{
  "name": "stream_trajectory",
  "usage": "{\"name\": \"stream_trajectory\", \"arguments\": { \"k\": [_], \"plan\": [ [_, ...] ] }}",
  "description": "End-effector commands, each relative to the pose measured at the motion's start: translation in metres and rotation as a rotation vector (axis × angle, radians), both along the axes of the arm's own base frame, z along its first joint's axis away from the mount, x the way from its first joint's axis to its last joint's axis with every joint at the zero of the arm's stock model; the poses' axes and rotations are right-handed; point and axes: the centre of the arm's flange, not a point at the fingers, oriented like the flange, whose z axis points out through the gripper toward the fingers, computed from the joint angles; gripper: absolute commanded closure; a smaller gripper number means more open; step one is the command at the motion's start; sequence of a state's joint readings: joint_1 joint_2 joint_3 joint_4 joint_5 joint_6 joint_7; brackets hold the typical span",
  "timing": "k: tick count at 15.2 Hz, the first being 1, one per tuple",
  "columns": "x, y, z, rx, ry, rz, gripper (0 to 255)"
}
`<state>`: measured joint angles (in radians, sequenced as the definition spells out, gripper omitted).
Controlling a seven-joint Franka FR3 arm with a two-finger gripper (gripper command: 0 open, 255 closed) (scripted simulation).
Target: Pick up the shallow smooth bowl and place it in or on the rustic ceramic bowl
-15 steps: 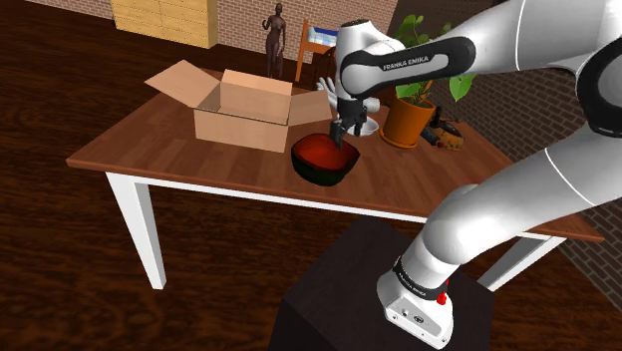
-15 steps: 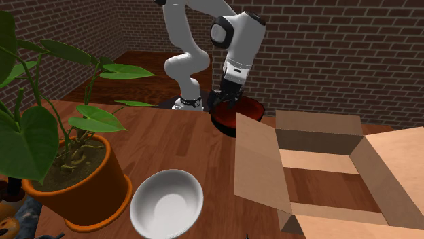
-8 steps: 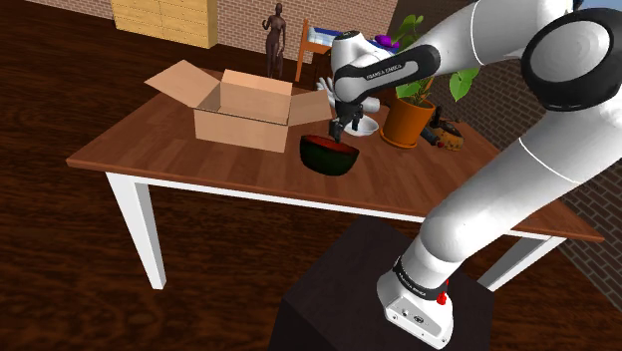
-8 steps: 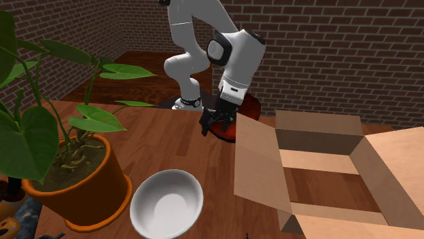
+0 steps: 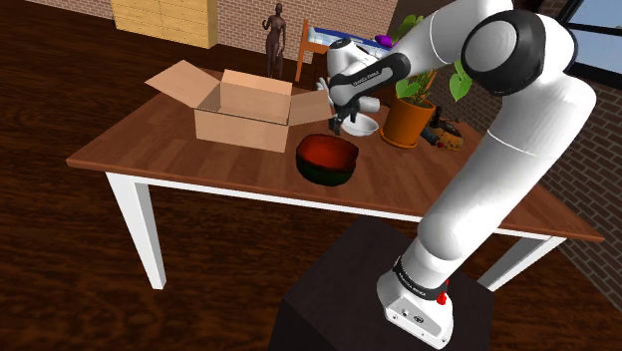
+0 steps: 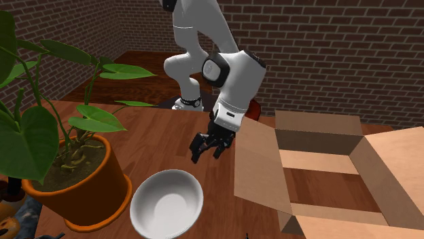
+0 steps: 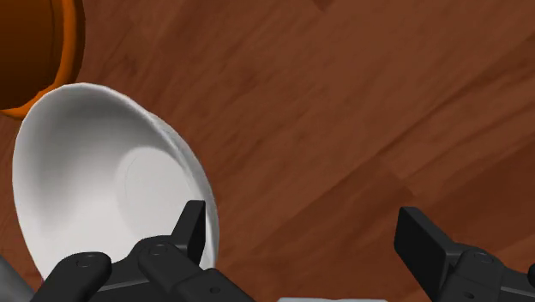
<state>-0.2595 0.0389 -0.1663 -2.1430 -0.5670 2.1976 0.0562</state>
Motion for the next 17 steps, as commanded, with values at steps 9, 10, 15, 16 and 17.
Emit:
{"name": "stream_trajectory", "arguments": {
  "k": [9,10,15,16,17],
  "plan": [
    [0.031,-0.061,-0.027,-0.075,-0.015,0.003,0],
    [0.030,-0.063,-0.032,-0.075,-0.015,0.003,0],
    [0.029,-0.070,-0.043,-0.075,-0.015,0.003,0],
    [0.029,-0.070,-0.043,-0.075,-0.015,0.003,0],
    [0.029,-0.070,-0.043,-0.075,-0.015,0.003,0]
  ]
}}
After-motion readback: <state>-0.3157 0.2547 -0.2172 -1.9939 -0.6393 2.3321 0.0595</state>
